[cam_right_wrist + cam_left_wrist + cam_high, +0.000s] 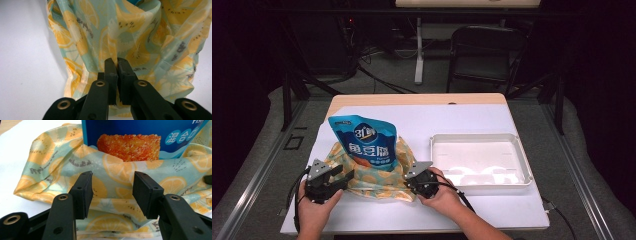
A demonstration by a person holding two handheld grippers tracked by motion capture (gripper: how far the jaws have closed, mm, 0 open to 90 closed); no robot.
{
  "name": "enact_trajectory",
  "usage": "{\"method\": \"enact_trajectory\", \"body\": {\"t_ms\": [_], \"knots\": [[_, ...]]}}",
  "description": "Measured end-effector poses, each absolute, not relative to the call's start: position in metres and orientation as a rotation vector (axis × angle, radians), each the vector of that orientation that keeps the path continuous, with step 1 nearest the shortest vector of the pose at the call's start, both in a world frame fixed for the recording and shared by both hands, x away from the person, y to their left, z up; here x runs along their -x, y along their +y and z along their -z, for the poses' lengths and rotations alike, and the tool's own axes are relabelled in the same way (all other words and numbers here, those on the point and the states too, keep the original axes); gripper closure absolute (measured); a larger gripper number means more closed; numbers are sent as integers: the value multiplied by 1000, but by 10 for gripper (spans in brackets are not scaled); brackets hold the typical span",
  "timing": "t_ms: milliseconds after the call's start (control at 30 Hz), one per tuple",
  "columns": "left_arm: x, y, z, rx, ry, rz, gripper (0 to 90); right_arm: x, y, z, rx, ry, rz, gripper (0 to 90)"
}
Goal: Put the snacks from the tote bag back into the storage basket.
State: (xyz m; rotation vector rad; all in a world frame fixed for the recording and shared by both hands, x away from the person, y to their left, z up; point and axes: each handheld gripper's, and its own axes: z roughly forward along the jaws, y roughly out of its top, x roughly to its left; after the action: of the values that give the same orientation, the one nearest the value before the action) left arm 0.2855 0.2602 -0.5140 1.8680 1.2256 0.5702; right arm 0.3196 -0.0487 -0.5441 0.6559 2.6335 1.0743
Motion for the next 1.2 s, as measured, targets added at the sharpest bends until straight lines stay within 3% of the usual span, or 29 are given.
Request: {"method": "enact_trajectory", "body": {"t_ms": [267, 567, 1200], "knots": [[-291, 248, 521, -1930, 1239, -582, 555, -319, -48, 545, -655, 2628, -1085, 870], [-292, 246, 526, -1997, 1267, -562, 900, -318, -47, 544, -646, 2634, -1062, 869], [-297, 247, 546, -2085, 1339, -468, 900, -317, -45, 546, -645, 2643, -1056, 847]]}}
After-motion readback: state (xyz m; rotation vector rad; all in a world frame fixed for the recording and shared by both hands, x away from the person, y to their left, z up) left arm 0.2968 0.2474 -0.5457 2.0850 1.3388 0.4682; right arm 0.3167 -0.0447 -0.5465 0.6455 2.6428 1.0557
